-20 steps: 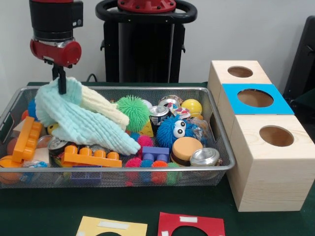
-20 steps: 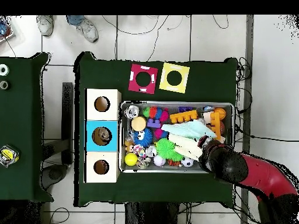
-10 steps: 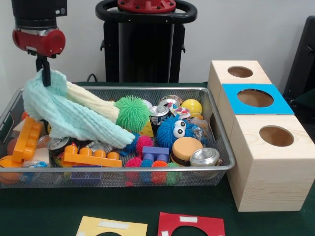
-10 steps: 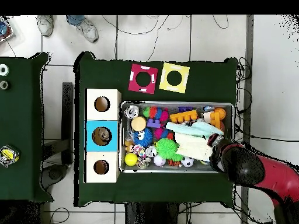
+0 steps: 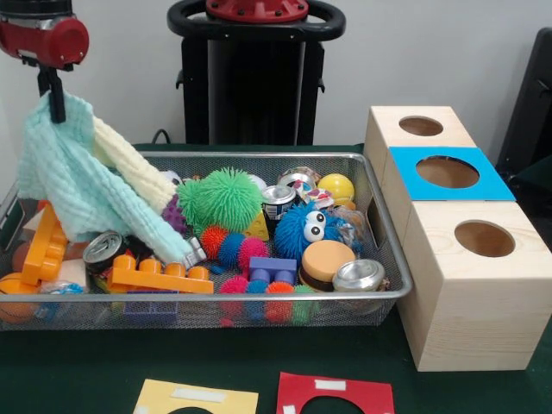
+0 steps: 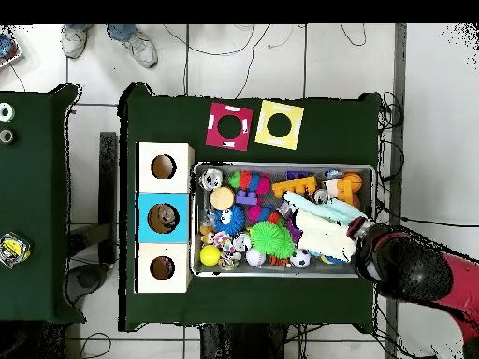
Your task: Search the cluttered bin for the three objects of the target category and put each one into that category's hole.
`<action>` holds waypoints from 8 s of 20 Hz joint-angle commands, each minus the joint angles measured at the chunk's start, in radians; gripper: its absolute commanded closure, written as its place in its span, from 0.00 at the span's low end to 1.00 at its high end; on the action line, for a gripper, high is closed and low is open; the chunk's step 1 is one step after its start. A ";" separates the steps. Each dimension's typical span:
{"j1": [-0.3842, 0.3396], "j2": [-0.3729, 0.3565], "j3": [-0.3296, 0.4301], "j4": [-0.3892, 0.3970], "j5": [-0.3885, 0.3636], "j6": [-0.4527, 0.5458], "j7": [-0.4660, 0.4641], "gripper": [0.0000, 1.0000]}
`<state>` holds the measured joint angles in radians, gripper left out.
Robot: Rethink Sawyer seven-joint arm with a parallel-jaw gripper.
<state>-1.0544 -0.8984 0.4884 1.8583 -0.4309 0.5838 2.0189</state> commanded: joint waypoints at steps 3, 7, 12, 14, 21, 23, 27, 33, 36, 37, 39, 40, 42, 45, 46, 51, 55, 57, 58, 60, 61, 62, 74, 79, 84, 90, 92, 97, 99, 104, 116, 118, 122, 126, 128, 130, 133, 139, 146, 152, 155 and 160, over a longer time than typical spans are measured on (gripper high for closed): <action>-0.034 -0.002 0.111 0.019 -0.107 0.023 -0.284 1.00; -0.015 0.032 0.082 0.047 -0.176 -0.082 -0.199 1.00; 0.031 0.092 0.022 0.071 -0.281 -0.235 -0.075 1.00; 0.051 0.116 -0.006 0.076 -0.319 -0.289 -0.030 1.00; 0.139 0.178 -0.106 0.061 -0.373 -0.429 0.062 1.00; 0.178 0.180 -0.156 0.063 -0.372 -0.469 0.094 1.00; 0.228 0.195 -0.227 0.067 -0.361 -0.541 0.118 1.00; 0.275 0.256 -0.316 0.069 -0.339 -0.677 0.133 1.00; 0.266 0.264 -0.329 0.080 -0.342 -0.712 0.117 1.00; 0.259 0.262 -0.328 0.083 -0.346 -0.716 0.107 1.00; 0.245 0.258 -0.321 0.089 -0.352 -0.715 0.093 1.00; 0.240 0.257 -0.319 0.092 -0.354 -0.715 0.088 1.00; 0.237 0.256 -0.321 0.095 -0.356 -0.720 0.079 1.00; 0.245 0.256 -0.326 0.085 -0.377 -0.728 0.056 1.00; 0.248 0.257 -0.330 0.083 -0.378 -0.735 0.057 1.00; 0.238 0.252 -0.299 0.088 -0.371 -0.697 0.061 0.00; 0.253 0.222 -0.273 0.102 -0.326 -0.635 0.070 0.00; 0.259 0.203 -0.251 0.105 -0.295 -0.596 0.072 0.00; 0.262 0.193 -0.239 0.106 -0.280 -0.574 0.072 0.00; 0.267 0.166 -0.214 0.105 -0.242 -0.512 0.060 0.00; 0.269 0.151 -0.202 0.105 -0.219 -0.475 0.051 0.00; 0.276 0.136 -0.197 0.105 -0.195 -0.446 0.050 0.00; 0.491 -0.029 -0.323 0.006 0.064 -0.067 0.107 0.00; 0.557 -0.021 -0.352 -0.063 0.131 0.054 0.145 0.00; 0.645 -0.034 -0.419 -0.122 0.169 0.165 0.213 0.00; 0.696 0.002 -0.476 -0.156 0.200 0.166 0.254 0.00; 0.725 0.060 -0.500 -0.128 0.222 0.055 0.330 0.00; 0.828 0.170 -0.607 -0.125 0.318 -0.063 0.519 0.00; 0.852 0.183 -0.656 -0.135 0.346 -0.047 0.540 0.00; 0.827 0.224 -0.715 -0.134 0.425 -0.047 0.576 0.00; 0.767 0.193 -0.964 -0.113 0.572 0.041 0.750 0.00; 0.771 0.198 -0.979 -0.139 0.594 0.075 0.771 0.00; 0.803 0.270 -0.996 -0.163 0.606 -0.001 0.792 0.00; 0.913 0.333 -1.039 -0.250 0.636 0.080 0.846 0.00; 0.939 0.348 -1.037 -0.281 0.655 0.104 0.837 0.00; 0.955 0.359 -1.017 -0.281 0.681 0.078 0.826 0.00; 0.972 0.376 -0.985 -0.263 0.709 -0.006 0.792 0.00; 1.016 0.432 -0.948 -0.285 0.746 -0.074 0.746 0.00; 1.071 0.477 -0.896 -0.288 0.771 -0.116 0.700 0.00; 1.175 0.488 -0.896 -0.240 0.812 -0.153 0.747 0.00; 1.217 0.474 -0.884 -0.210 0.831 -0.166 0.744 0.00; 1.296 0.479 -0.892 -0.218 0.853 -0.125 0.743 0.00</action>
<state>0.1881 -0.4533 -0.5467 1.5845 0.3613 0.4657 2.5255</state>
